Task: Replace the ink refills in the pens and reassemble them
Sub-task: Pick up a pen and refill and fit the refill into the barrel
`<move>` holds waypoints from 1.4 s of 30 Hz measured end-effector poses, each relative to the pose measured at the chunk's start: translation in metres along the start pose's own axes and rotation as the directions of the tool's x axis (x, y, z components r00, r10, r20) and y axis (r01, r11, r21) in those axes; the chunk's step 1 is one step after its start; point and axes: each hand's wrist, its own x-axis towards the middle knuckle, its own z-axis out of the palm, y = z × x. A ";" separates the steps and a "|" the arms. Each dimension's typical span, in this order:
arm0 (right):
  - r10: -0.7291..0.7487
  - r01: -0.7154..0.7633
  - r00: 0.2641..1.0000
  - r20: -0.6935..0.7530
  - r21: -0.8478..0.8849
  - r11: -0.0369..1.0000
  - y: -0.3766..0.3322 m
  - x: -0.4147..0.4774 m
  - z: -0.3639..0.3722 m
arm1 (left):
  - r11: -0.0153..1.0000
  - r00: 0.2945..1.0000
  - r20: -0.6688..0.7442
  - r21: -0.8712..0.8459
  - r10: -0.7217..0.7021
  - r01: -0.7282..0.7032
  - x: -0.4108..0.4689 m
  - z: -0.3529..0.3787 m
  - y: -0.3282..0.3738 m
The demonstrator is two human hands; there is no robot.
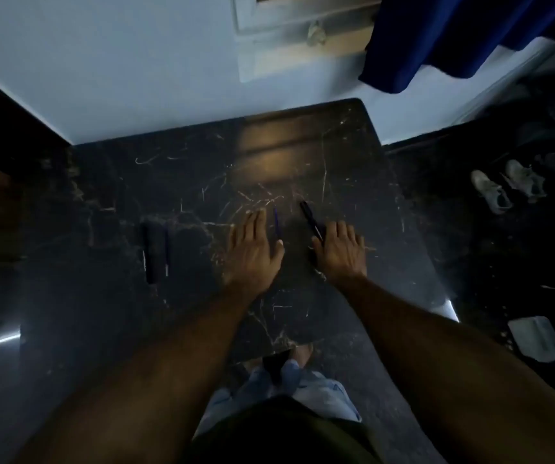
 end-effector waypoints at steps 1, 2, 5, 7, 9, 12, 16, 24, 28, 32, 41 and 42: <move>0.027 -0.028 1.000 -0.009 -0.007 1.000 -0.002 0.008 0.002 | 1.000 1.000 -0.005 -0.026 -0.003 0.002 -0.001 0.002 0.000; 0.064 -0.064 0.998 -0.012 -0.005 0.998 -0.004 0.015 0.002 | 0.998 1.000 -0.011 -0.063 -0.001 0.000 0.000 0.002 0.001; 0.093 -0.093 0.995 0.018 -0.017 0.995 -0.009 0.040 0.003 | 0.991 0.998 -0.054 -0.134 0.021 -0.028 0.001 0.006 0.001; 0.093 -0.092 0.995 0.049 -0.004 0.996 -0.010 0.051 0.004 | 0.980 0.995 -0.095 -0.194 0.034 -0.052 0.004 0.004 0.004; 0.109 -0.111 0.992 0.069 0.025 0.994 -0.010 0.057 0.003 | 0.962 0.986 -0.166 -0.266 0.021 -0.065 0.008 0.000 0.010; 0.071 -0.082 0.995 0.064 0.201 0.976 -0.009 0.053 -0.007 | 0.837 0.978 -0.165 -0.547 -0.127 0.016 0.017 -0.008 0.022; -0.158 0.153 0.987 -0.036 0.526 0.837 -0.010 0.022 -0.040 | 0.419 0.970 0.109 -0.887 -0.217 0.193 0.036 -0.027 0.036; -0.342 0.331 0.937 -0.072 0.498 0.802 -0.012 -0.017 -0.079 | 0.255 0.980 0.145 -0.951 -0.139 0.177 0.016 -0.023 0.038; -0.249 0.241 0.968 -0.032 0.405 0.882 -0.013 -0.032 -0.064 | 0.267 0.970 0.202 -0.935 -0.135 0.232 0.005 -0.012 0.038; -0.176 0.180 0.983 -0.046 0.382 0.906 -0.014 -0.034 -0.057 | 0.256 0.965 0.224 -0.933 -0.135 0.252 0.008 -0.006 0.039; -0.034 -0.076 0.986 0.165 0.616 0.784 0.031 -0.048 -0.063 | 0.588 0.984 0.166 -0.790 -0.072 0.176 0.087 -0.007 0.019; -0.035 -0.074 0.987 0.159 0.631 0.772 0.034 -0.053 -0.064 | 0.639 0.984 0.171 -0.752 -0.044 0.159 0.094 -0.003 0.018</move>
